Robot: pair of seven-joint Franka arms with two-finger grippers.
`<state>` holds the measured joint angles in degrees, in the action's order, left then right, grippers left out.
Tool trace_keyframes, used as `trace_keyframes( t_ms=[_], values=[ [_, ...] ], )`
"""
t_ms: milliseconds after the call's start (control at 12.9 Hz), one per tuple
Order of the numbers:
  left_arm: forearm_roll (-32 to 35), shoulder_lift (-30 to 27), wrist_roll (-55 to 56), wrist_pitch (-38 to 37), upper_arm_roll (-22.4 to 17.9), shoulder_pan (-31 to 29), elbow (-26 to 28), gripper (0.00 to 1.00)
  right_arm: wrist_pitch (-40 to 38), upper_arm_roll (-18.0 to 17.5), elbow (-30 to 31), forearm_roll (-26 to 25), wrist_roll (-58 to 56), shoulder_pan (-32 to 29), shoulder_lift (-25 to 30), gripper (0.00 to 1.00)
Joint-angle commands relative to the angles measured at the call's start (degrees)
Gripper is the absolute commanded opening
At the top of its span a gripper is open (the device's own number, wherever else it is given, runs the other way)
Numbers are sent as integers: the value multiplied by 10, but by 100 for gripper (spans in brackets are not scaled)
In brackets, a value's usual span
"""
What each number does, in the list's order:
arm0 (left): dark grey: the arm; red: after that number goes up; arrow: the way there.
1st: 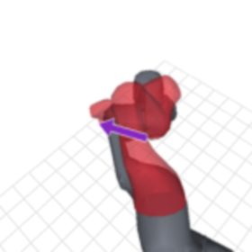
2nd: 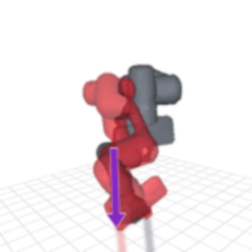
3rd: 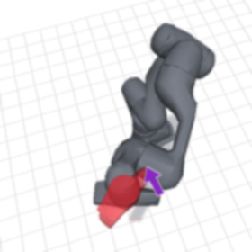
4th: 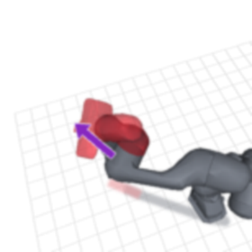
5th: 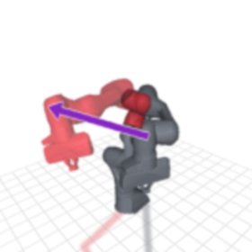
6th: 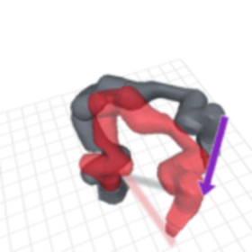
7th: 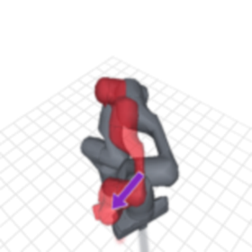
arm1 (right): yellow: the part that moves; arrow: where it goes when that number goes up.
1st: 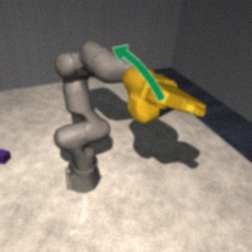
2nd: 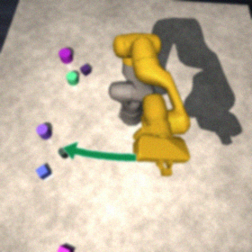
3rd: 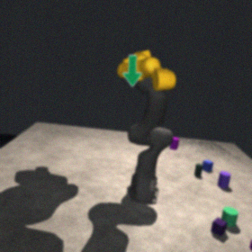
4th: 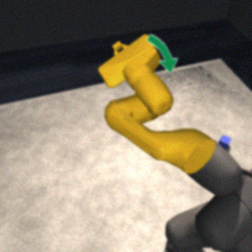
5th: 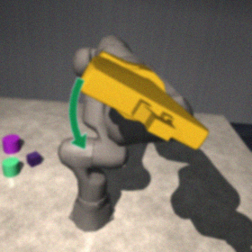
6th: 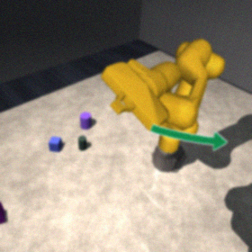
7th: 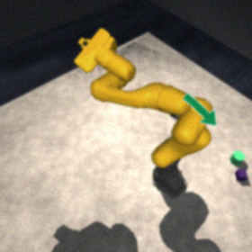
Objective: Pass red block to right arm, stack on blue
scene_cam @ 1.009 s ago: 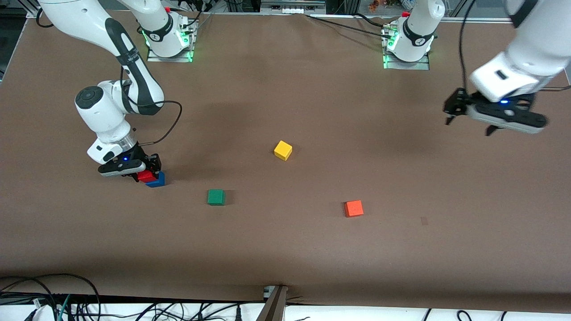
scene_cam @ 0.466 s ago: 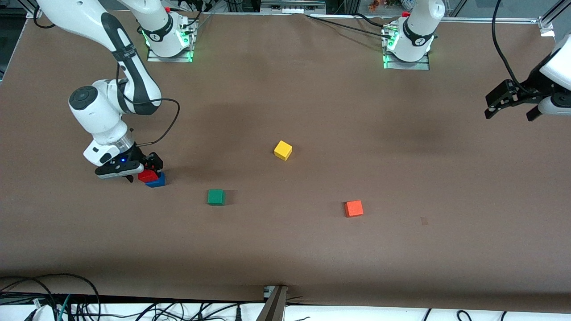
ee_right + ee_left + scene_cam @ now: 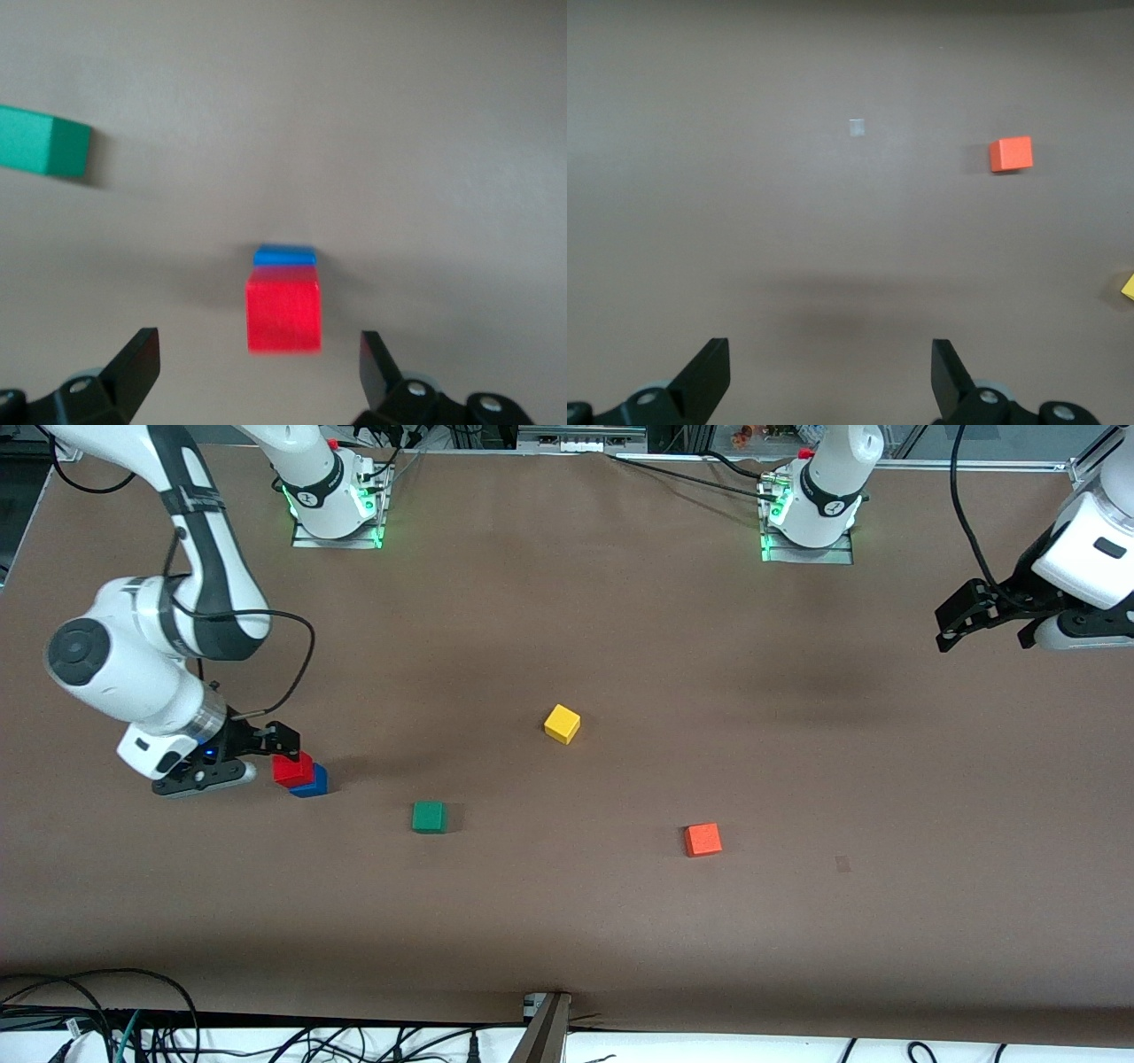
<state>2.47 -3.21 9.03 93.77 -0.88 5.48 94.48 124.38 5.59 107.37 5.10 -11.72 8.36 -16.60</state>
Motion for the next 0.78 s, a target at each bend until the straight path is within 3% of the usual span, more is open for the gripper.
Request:
trace_keyframes(
  t_ms=[0,233,466,699],
  values=[
    [10,4,3,-18,1,1,-14,100,-157,20,-97,-6,4,-4,-4,100],
    [10,4,2,-19,3,2,-15,100,-304,37,-182,-10,4,-4,-3,100],
    [10,5,3,-17,3,1,-15,100,-428,37,-274,-52,8,-4,-1,100],
    [10,6,2,-17,-2,1,-27,100,-440,27,-278,-60,29,-15,59,100]
  ],
)
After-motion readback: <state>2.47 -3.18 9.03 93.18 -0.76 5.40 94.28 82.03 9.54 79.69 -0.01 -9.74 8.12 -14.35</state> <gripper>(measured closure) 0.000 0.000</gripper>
